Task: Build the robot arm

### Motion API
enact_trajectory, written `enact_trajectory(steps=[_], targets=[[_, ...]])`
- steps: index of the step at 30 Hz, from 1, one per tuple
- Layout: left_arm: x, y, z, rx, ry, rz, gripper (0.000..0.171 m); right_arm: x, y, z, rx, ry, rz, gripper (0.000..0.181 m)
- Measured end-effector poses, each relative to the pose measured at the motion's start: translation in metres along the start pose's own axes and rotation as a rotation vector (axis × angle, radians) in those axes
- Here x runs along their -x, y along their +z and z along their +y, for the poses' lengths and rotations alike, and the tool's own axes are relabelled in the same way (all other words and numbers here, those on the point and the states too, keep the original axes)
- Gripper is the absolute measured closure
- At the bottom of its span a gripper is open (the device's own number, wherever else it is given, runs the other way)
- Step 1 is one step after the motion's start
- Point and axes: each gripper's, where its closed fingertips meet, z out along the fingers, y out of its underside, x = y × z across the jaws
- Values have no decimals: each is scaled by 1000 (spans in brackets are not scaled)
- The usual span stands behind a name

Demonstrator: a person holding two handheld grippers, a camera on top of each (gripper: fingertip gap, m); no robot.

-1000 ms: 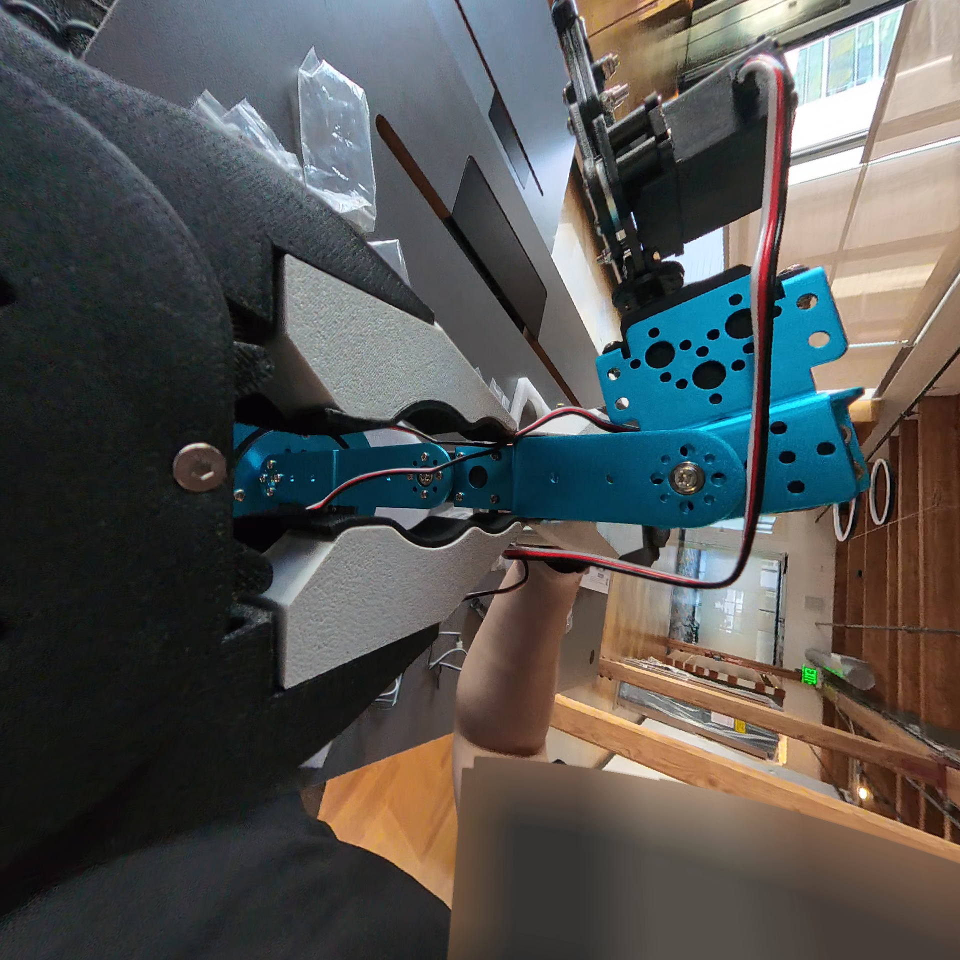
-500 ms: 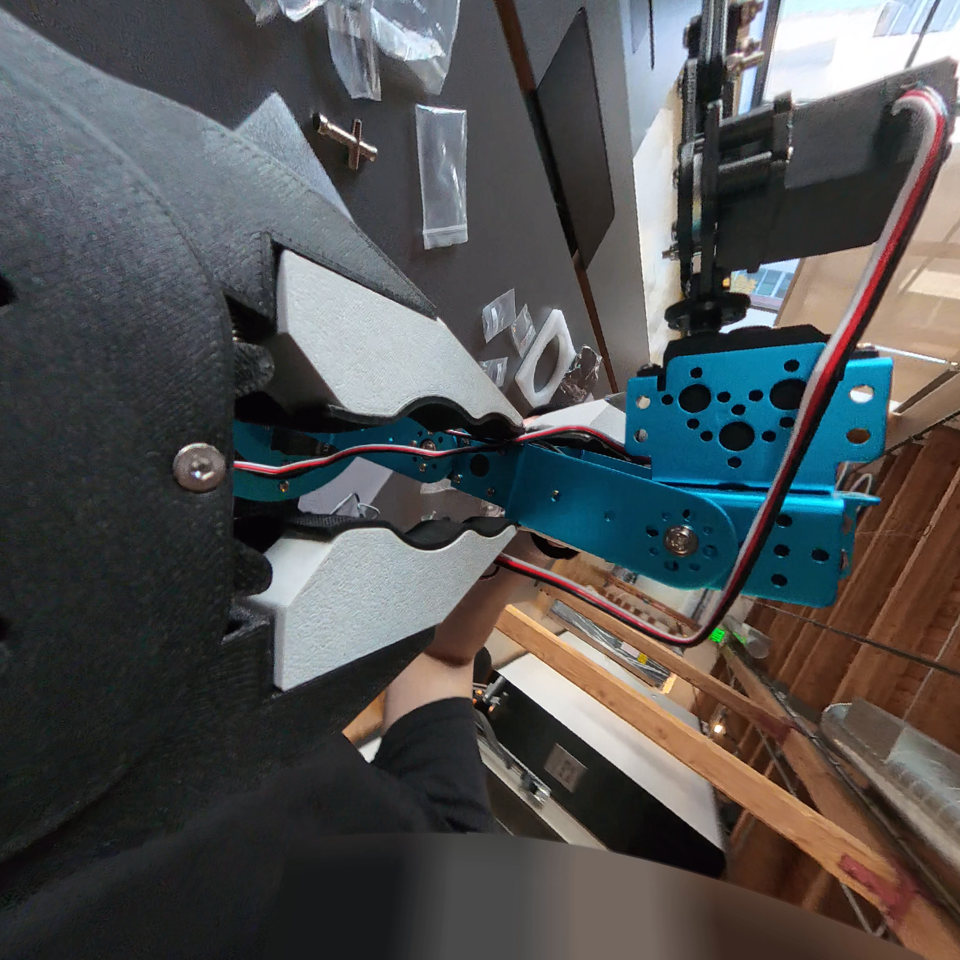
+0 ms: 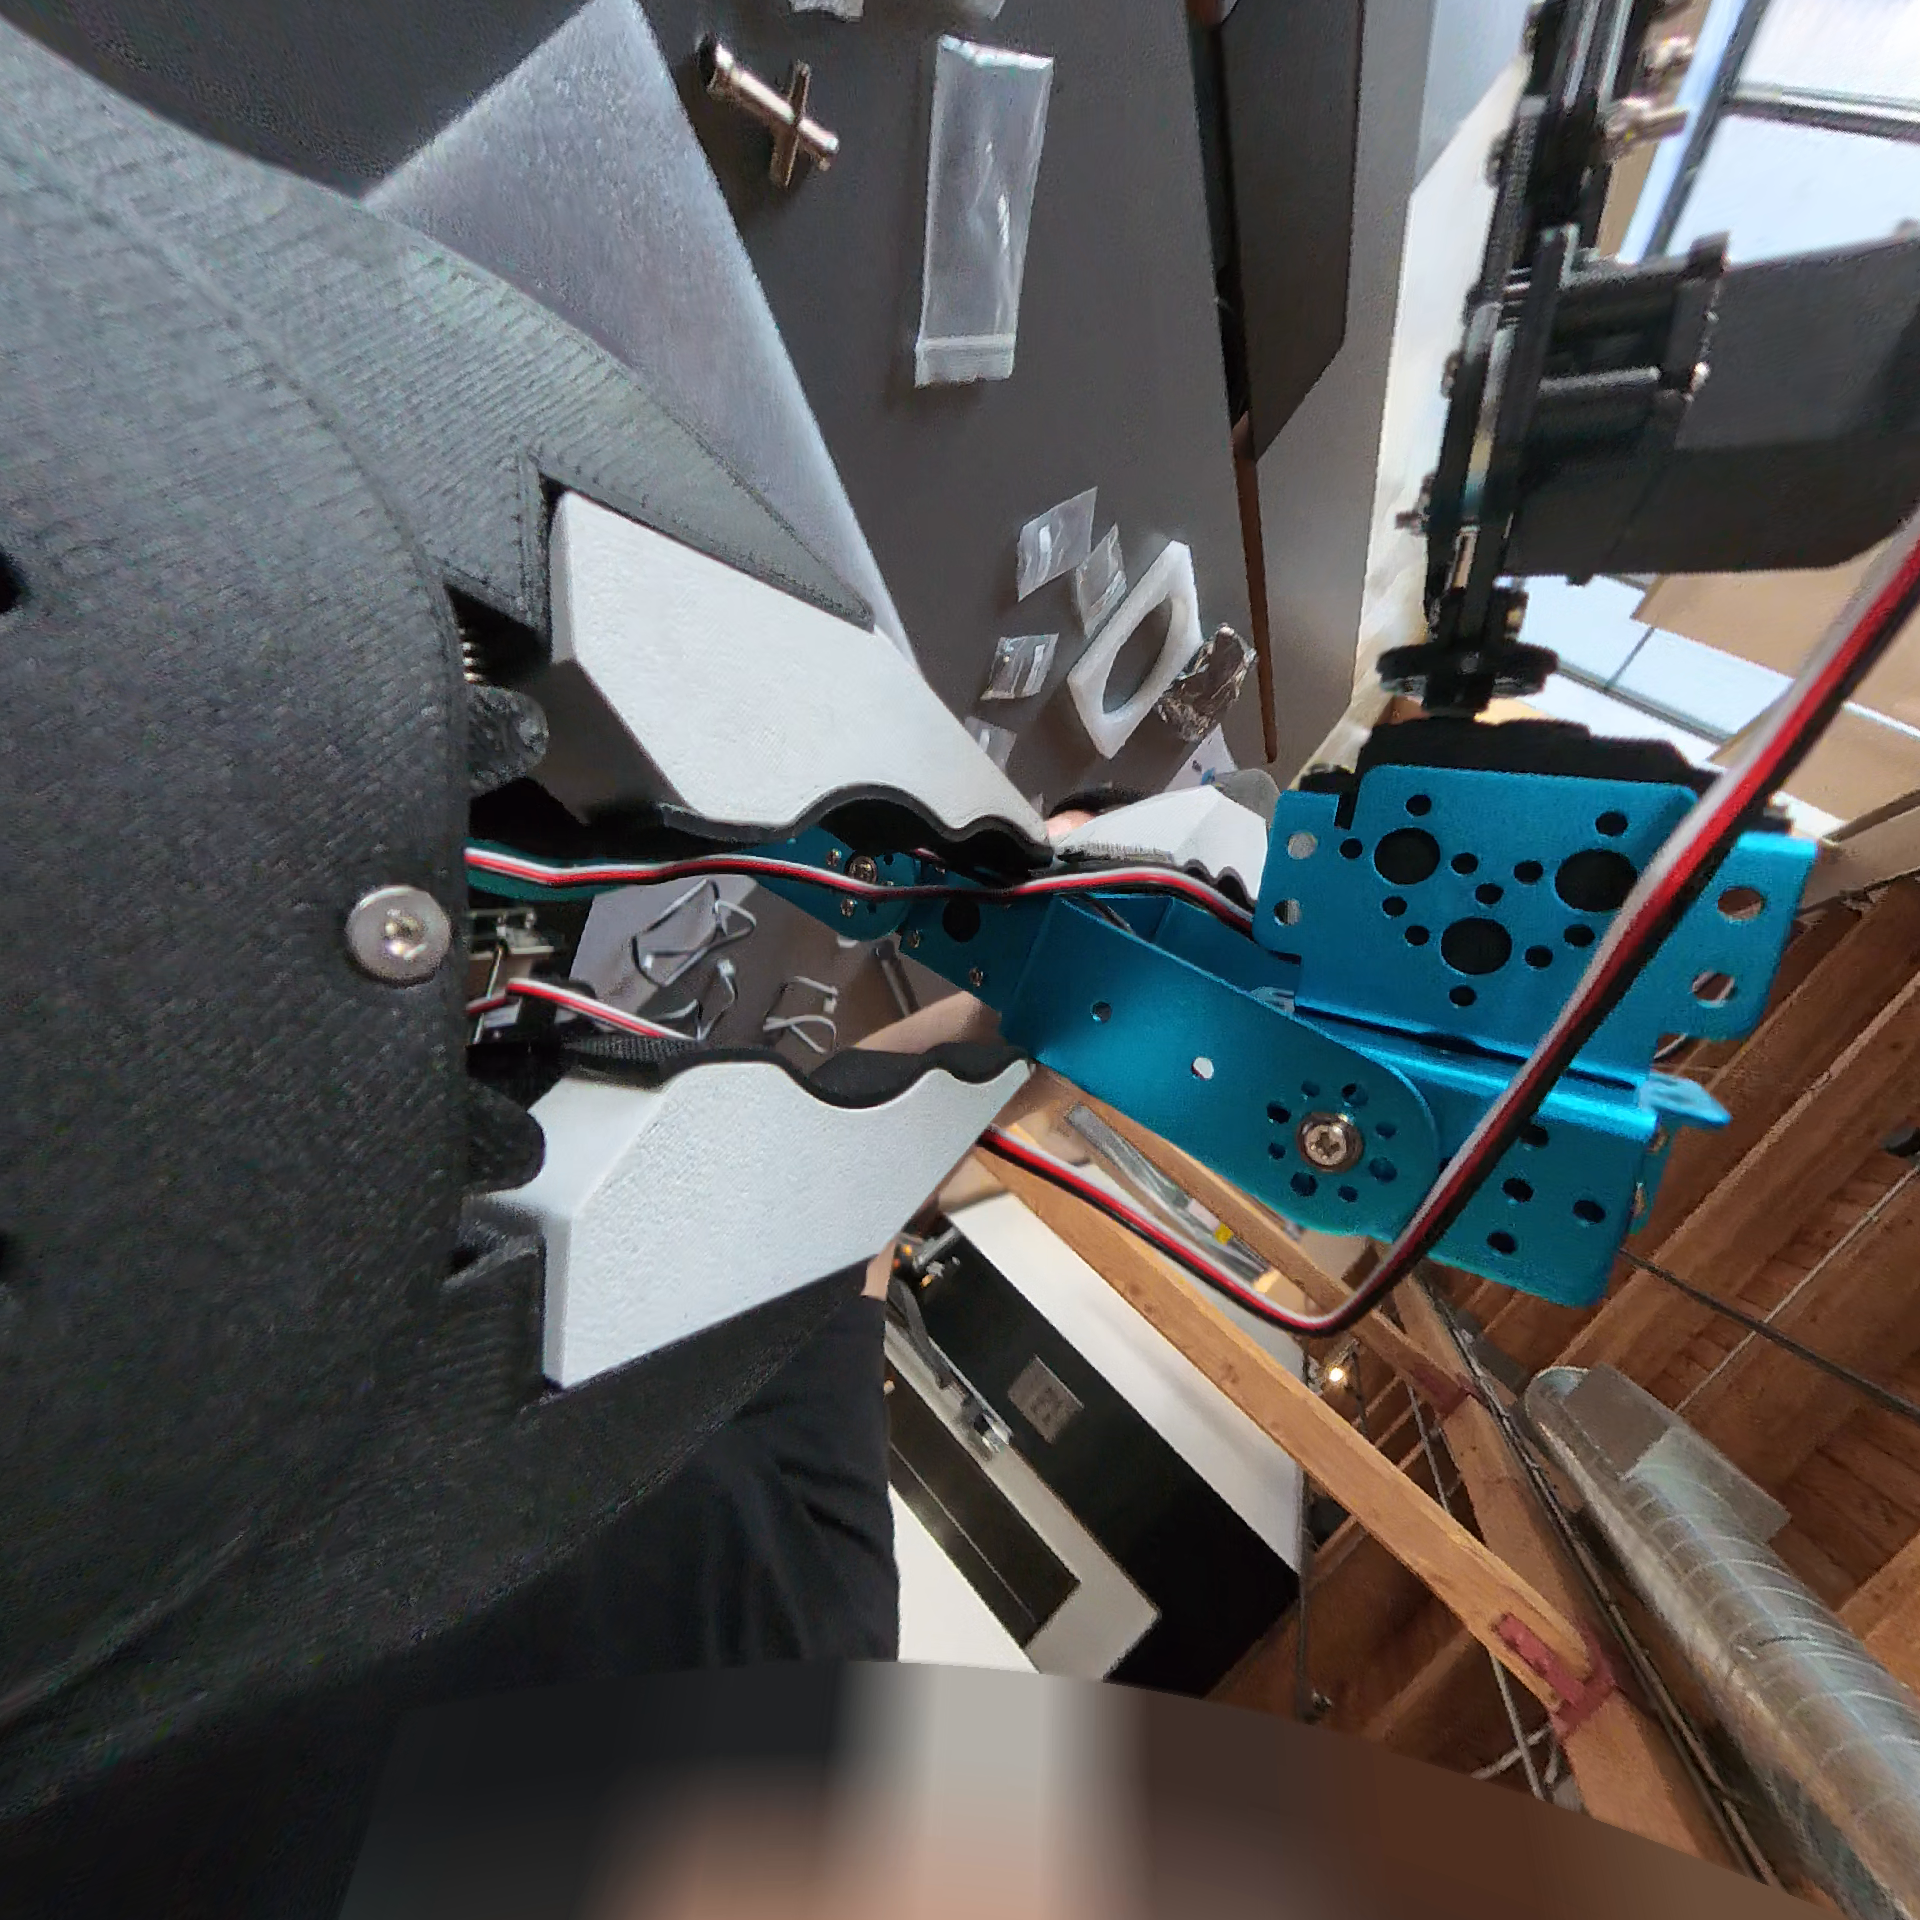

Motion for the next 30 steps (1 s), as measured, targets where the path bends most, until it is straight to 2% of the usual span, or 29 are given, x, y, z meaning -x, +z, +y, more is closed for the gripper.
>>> enact_trajectory(steps=[6, 13, 15, 22, 30], targets=[[0, -1, 2, -6, 93, -12, 139, 1, 1, -1, -16, -67, 9, 153], [14, 1, 21, 70, 18, 17, 129, 0, 1, -2, -39, -99, 9, 153], [11, 2, 21, 69, -46, 72, 137, 0, 1, -2, -28, -90, 7, 153], [22, 2, 15, 31, -193, 80, 137, -15, 1, -8, -41, 54, 50, 153], [28, 1, 13, 28, -222, 102, 137, -22, 2, -10, -29, 69, 23, 153]])
